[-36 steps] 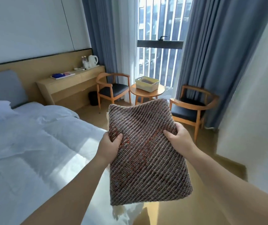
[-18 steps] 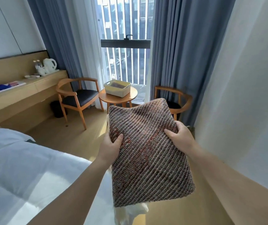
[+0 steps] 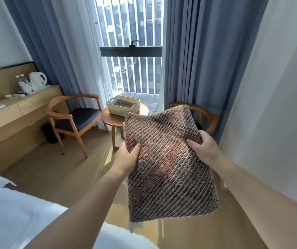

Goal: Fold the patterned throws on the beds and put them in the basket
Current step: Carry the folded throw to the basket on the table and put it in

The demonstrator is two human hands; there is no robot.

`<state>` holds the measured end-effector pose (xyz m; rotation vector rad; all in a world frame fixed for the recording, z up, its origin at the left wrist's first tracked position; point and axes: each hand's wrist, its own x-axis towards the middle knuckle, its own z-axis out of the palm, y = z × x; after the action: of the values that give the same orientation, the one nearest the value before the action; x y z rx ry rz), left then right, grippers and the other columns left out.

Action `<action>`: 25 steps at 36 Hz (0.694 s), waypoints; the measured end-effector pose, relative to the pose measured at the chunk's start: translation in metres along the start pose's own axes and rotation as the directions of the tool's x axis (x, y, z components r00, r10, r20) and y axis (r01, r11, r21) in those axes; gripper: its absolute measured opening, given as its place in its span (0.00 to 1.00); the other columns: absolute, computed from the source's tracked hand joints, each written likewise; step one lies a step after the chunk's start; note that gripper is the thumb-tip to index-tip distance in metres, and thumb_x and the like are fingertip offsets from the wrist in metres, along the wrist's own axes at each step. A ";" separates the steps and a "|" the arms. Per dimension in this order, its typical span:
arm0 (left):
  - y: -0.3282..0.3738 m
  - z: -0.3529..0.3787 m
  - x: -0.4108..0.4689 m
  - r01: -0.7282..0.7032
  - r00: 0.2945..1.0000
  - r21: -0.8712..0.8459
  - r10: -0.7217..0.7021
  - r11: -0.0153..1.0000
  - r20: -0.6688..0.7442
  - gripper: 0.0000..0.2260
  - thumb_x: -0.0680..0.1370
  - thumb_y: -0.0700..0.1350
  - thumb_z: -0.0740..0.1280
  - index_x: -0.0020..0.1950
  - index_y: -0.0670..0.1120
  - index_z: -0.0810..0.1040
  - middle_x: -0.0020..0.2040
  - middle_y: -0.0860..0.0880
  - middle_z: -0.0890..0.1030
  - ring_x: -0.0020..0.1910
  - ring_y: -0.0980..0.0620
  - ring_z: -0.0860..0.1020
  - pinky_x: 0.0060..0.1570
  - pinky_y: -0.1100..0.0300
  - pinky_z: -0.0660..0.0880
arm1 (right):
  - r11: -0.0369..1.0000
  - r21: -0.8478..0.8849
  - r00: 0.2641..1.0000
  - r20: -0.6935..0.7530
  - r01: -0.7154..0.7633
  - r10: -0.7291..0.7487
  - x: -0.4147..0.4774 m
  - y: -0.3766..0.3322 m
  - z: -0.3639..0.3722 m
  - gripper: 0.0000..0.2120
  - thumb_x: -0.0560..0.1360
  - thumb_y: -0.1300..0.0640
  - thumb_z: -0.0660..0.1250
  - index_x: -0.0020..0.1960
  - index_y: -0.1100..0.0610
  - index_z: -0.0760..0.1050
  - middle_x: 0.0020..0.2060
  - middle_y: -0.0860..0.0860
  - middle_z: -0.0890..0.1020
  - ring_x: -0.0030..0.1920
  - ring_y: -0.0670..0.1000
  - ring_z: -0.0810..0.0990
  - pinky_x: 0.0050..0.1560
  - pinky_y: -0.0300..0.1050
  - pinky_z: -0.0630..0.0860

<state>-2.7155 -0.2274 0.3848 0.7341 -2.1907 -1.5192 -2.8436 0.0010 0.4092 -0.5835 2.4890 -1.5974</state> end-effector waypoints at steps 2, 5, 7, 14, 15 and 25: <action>-0.001 0.010 0.024 0.008 1.000 -0.030 -0.009 1.000 -0.015 0.14 0.80 0.50 0.65 0.62 0.47 0.70 0.56 0.50 0.76 0.58 0.49 0.75 0.58 0.55 0.71 | 1.000 0.008 1.000 0.016 0.003 -0.003 0.031 0.009 0.004 0.16 0.77 0.54 0.67 0.63 0.54 0.72 0.53 0.48 0.79 0.54 0.49 0.78 0.51 0.41 0.72; -0.003 0.026 0.061 0.007 0.999 -0.006 -0.007 1.000 -0.048 0.14 0.80 0.51 0.65 0.62 0.47 0.69 0.56 0.51 0.76 0.57 0.50 0.75 0.55 0.57 0.70 | 1.000 0.004 0.999 0.041 0.013 -0.013 0.083 0.024 0.009 0.15 0.77 0.53 0.67 0.63 0.53 0.72 0.52 0.47 0.80 0.53 0.48 0.78 0.53 0.43 0.73; -0.004 0.038 0.091 0.024 0.997 -0.021 -0.025 1.000 -0.068 0.14 0.80 0.50 0.64 0.62 0.46 0.69 0.56 0.51 0.76 0.57 0.50 0.75 0.54 0.58 0.69 | 1.000 0.005 0.998 0.065 0.019 -0.020 0.121 0.035 0.012 0.15 0.77 0.53 0.68 0.62 0.52 0.72 0.52 0.46 0.80 0.53 0.48 0.79 0.55 0.45 0.74; 0.007 0.087 0.193 0.073 0.982 -0.057 -0.082 0.996 -0.173 0.16 0.81 0.48 0.64 0.65 0.43 0.69 0.56 0.50 0.75 0.56 0.51 0.74 0.54 0.61 0.68 | 0.998 0.049 0.989 0.145 0.025 -0.032 0.257 0.061 0.018 0.14 0.77 0.53 0.68 0.61 0.52 0.73 0.50 0.45 0.81 0.51 0.46 0.80 0.53 0.44 0.75; 0.010 0.093 0.207 0.080 0.979 -0.061 -0.090 0.995 -0.183 0.16 0.81 0.48 0.64 0.65 0.43 0.69 0.57 0.49 0.75 0.56 0.51 0.74 0.54 0.62 0.68 | 0.998 0.050 0.986 0.161 0.023 -0.031 0.274 0.063 0.018 0.14 0.77 0.53 0.68 0.61 0.52 0.73 0.51 0.46 0.81 0.52 0.47 0.80 0.54 0.45 0.76; 0.036 0.123 0.331 0.083 0.970 -0.084 -0.100 0.993 -0.222 0.22 0.80 0.49 0.64 0.71 0.43 0.66 0.64 0.48 0.75 0.64 0.48 0.73 0.64 0.54 0.68 | 0.996 0.016 0.972 0.218 0.083 -0.084 0.424 0.057 0.019 0.16 0.77 0.53 0.67 0.64 0.52 0.71 0.51 0.46 0.80 0.48 0.45 0.79 0.45 0.40 0.73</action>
<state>-3.0562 -0.3271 0.3790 0.9461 -1.9470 -1.4722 -3.2414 -0.1578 0.3921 -0.8253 2.3259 -1.4786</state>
